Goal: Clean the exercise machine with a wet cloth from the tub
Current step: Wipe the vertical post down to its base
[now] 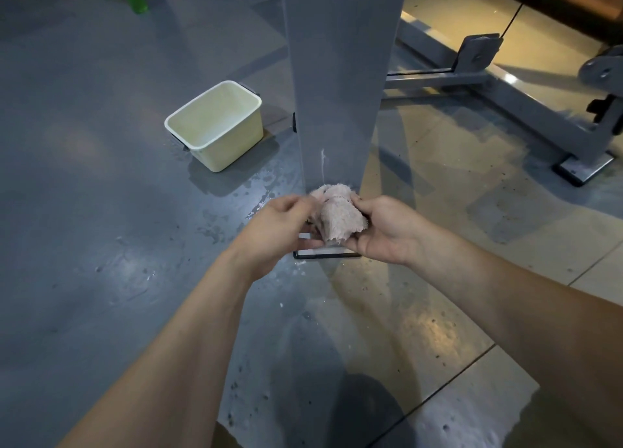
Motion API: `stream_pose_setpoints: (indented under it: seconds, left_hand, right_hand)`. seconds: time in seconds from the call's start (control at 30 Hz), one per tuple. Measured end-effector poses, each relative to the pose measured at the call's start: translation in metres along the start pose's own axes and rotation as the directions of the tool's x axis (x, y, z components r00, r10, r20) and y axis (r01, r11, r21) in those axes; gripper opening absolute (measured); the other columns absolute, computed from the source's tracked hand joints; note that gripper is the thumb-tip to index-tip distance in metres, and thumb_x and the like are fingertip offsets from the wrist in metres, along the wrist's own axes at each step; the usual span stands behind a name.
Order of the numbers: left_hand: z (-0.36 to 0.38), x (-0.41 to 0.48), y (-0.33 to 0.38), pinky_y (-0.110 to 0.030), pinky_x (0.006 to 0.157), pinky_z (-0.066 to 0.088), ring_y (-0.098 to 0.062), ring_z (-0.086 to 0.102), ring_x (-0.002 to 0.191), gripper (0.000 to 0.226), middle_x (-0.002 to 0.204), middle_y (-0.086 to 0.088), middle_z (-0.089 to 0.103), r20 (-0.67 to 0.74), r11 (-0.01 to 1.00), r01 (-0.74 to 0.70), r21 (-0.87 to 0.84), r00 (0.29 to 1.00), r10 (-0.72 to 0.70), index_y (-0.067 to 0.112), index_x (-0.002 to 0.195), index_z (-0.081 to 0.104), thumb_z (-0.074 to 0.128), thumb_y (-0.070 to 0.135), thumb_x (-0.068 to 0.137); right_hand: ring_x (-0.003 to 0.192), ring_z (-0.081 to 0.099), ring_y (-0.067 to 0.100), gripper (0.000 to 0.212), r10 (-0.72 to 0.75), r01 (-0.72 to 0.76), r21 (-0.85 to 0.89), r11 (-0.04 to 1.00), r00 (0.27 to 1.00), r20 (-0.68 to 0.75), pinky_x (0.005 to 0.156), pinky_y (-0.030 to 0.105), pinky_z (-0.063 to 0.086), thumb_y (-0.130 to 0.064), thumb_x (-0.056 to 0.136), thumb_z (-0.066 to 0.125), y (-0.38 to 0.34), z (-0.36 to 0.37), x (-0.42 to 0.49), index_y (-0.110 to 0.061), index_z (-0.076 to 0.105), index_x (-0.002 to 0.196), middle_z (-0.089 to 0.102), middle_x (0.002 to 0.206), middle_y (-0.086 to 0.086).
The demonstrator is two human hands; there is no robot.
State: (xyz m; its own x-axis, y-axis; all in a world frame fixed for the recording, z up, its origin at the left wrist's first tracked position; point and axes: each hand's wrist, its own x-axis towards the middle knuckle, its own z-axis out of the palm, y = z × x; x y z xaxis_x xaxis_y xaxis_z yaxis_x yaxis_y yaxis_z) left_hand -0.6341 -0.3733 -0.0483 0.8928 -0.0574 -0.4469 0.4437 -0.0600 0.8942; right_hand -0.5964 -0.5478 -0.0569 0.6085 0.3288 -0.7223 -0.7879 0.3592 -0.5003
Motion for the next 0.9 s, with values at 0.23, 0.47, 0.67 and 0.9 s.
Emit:
stream_pose_setpoints:
  seconds: [0.23,0.47,0.67,0.9]
  left_hand:
    - [-0.006,0.003,-0.005,-0.042,0.094,0.06,-0.031,0.072,0.097,0.022,0.107,-0.025,0.074,0.029,0.999,0.034,-0.018,0.999,-0.034,-0.005,0.11,0.071,0.054,0.008,0.105]
    - [0.0,0.013,-0.008,-0.032,0.061,0.06,-0.021,0.065,0.071,0.025,0.091,-0.011,0.066,-0.182,0.999,0.044,0.024,0.983,-0.039,0.009,0.102,0.056,0.076,0.021,0.093]
    - [0.003,0.016,-0.005,-0.036,0.072,0.054,-0.018,0.059,0.073,0.007,0.088,0.005,0.062,-0.341,0.961,0.03,0.273,0.938,0.068,0.021,0.097,0.059,0.06,0.028,0.099]
    - [0.01,0.024,-0.007,-0.029,0.068,0.049,-0.008,0.062,0.096,0.042,0.119,0.007,0.058,-0.324,0.927,-0.115,0.356,0.916,0.238,0.024,0.14,0.047,0.059,0.023,0.1]
  right_hand:
    - [0.086,0.072,0.02,0.023,-0.117,0.14,-0.342,0.929,0.989,0.087,0.079,0.036,0.059,-0.015,0.107,0.048,0.013,-0.003,0.003,-0.017,0.07,0.112,0.076,0.098,0.005]
    - [0.09,0.072,0.026,0.013,-0.167,0.182,-0.06,0.982,0.967,0.194,0.09,0.035,0.061,-0.001,0.099,0.059,0.02,-0.01,0.004,-0.001,0.062,0.111,0.072,0.101,0.018]
    - [0.08,0.067,0.021,0.019,-0.116,0.129,0.021,0.991,0.941,-0.317,0.049,0.022,0.056,0.003,0.102,0.054,0.032,-0.035,0.033,-0.003,0.06,0.119,0.067,0.104,0.016]
    - [0.047,0.053,0.019,0.035,-0.233,0.372,0.239,0.897,0.857,-0.46,0.04,0.021,0.041,0.018,0.094,0.044,0.056,-0.031,0.068,-0.012,0.045,0.075,0.052,0.072,0.016]
